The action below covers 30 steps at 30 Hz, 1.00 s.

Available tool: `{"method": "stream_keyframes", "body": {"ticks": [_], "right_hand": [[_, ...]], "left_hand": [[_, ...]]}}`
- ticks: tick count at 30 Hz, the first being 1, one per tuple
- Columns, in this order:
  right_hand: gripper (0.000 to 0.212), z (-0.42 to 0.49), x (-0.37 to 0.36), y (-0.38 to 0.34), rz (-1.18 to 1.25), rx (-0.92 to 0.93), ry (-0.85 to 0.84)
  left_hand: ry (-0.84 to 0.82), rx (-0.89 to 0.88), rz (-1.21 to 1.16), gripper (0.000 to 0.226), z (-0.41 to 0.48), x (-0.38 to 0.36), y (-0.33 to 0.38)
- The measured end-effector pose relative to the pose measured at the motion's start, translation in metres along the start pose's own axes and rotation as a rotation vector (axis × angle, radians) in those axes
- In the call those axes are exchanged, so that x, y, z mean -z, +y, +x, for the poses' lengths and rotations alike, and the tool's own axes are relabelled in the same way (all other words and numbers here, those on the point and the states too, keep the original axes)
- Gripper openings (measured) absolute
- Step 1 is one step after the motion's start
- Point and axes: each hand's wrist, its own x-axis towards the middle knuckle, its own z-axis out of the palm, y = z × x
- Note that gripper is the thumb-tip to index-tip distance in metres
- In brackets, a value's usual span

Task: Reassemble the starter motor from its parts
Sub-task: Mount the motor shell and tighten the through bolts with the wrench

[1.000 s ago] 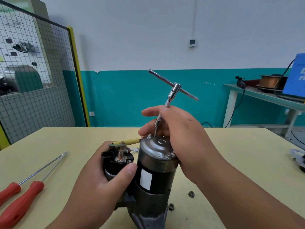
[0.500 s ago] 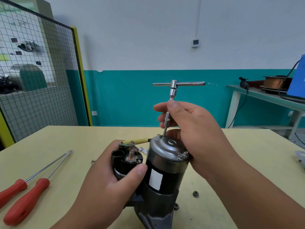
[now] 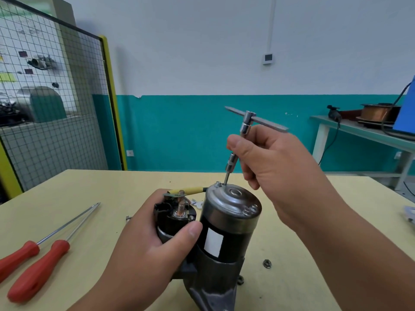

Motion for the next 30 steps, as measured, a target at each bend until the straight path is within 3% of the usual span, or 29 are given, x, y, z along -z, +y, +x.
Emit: {"method": "stream_keyframes", "body": {"ticks": [6, 10, 14, 17, 21, 26, 30], "right_hand": [[0.018, 0.000, 0.002, -0.005, 0.014, -0.062, -0.051], [0.026, -0.001, 0.009, -0.008, 0.023, -0.068, -0.131], [0.014, -0.001, 0.002, -0.005, 0.013, -0.005, -0.079], [0.023, 0.000, -0.005, 0.002, 0.058, -0.008, -0.014], [0.013, 0.000, -0.003, 0.003, 0.023, -0.038, -0.028], [0.031, 0.001, 0.004, -0.003, 0.057, -0.103, -0.118], [0.024, -0.001, 0.005, -0.004, -0.039, -0.040, -0.137]], "left_hand": [[0.002, 0.009, -0.001, 0.045, 0.000, 0.000, 0.001], [0.004, 0.016, -0.004, 0.046, 0.001, 0.000, 0.001], [0.009, 0.005, -0.002, 0.044, 0.000, -0.001, 0.000], [0.011, -0.006, 0.007, 0.044, -0.001, -0.001, 0.000], [0.003, -0.005, 0.005, 0.044, 0.000, -0.001, 0.000], [0.005, -0.003, -0.006, 0.042, 0.000, 0.000, -0.002], [0.006, -0.002, -0.003, 0.044, 0.000, -0.001, -0.002]]}}
